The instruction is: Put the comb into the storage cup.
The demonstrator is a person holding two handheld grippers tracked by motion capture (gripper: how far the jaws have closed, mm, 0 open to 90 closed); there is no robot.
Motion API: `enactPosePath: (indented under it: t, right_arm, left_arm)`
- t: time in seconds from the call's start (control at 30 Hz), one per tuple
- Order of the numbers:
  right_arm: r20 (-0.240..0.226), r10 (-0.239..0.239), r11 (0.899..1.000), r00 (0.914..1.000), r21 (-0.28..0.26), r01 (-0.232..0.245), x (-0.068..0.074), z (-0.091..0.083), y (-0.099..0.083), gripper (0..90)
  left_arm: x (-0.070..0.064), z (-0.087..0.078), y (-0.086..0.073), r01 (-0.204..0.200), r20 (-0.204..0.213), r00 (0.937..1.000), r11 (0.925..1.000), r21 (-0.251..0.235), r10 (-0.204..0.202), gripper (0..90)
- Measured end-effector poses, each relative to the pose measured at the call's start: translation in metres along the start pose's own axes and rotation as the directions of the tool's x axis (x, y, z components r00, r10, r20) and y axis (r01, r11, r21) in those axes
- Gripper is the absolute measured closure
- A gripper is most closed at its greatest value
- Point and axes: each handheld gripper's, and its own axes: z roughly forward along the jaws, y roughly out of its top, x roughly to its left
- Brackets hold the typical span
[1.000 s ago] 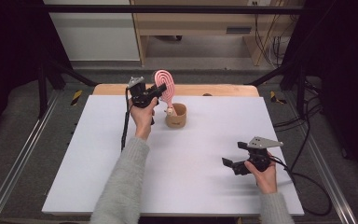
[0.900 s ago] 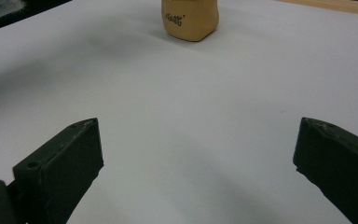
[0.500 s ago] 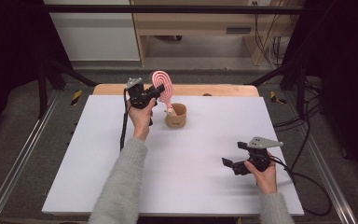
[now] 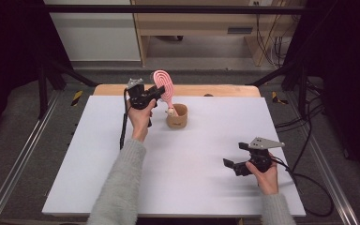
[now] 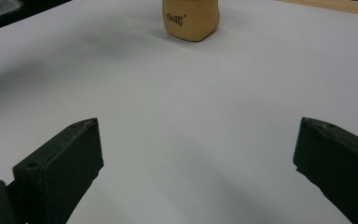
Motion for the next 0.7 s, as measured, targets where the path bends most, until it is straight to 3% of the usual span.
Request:
enactPosePath:
  t: [0.5,0.7]
  right_arm:
    - [0.000,-0.001,1.000,1.0000,-0.001,0.001,0.000,0.000,0.000,1.7]
    - [0.000,-0.003,1.000,1.0000,-0.002,0.003,0.000,0.000,0.001,1.7]
  left_arm:
    - [-0.002,-0.008,0.004,-0.076,-0.030,0.9966,0.9969,0.022,0.077,39.6]
    - [-0.001,-0.017,0.005,-0.105,-0.011,0.9943,0.9934,0.047,0.106,30.8]
